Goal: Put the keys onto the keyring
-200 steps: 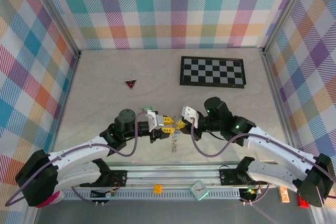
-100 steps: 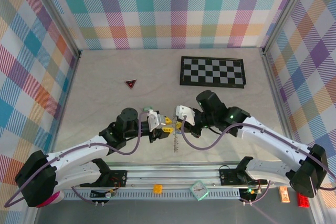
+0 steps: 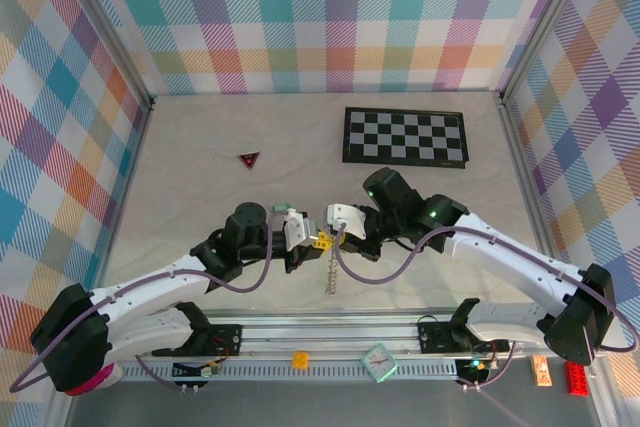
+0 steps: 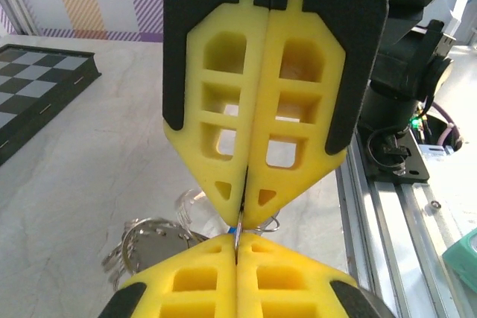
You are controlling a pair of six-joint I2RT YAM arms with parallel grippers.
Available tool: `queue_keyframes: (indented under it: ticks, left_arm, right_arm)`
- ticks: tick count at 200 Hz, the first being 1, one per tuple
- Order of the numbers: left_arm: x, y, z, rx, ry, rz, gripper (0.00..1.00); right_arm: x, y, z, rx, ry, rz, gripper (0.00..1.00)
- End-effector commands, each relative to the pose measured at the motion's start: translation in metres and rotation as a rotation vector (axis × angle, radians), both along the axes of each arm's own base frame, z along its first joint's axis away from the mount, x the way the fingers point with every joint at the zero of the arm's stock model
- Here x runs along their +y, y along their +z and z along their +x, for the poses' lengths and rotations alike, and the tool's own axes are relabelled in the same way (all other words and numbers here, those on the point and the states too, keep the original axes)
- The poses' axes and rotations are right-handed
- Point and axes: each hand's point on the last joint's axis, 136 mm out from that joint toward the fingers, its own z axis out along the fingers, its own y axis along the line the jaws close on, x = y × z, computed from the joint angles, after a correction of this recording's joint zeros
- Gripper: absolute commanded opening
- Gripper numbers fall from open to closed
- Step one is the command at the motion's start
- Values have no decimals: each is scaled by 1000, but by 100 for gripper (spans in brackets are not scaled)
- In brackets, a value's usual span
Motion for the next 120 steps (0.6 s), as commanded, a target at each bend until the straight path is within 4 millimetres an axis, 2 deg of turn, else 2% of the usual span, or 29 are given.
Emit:
queue_keyframes:
  ticks: [1,11,22,34,62,120]
  left_arm:
    - [-5,15,-4,-29,-30,-21,0]
    - [-4,16,-5,-34,-29,-30,0]
    - [-3,18,-6,-39,-26,-50,0]
    - [-3,20,-6,-39,-22,-84,0]
    - [-3,25,-8,-25,-20,-145,0]
    - [-2,27,5,60,66,-186,0]
  right_arm:
    - [7,24,-8,-17,32,93,5]
    - [4,25,-5,-24,1,115,19]
    - [-1,26,-2,-15,-33,152,27]
    - [-5,28,0,6,-67,206,31]
    - [-8,30,-1,47,-112,290,32]
    - [-13,8,-2,36,-172,259,32]
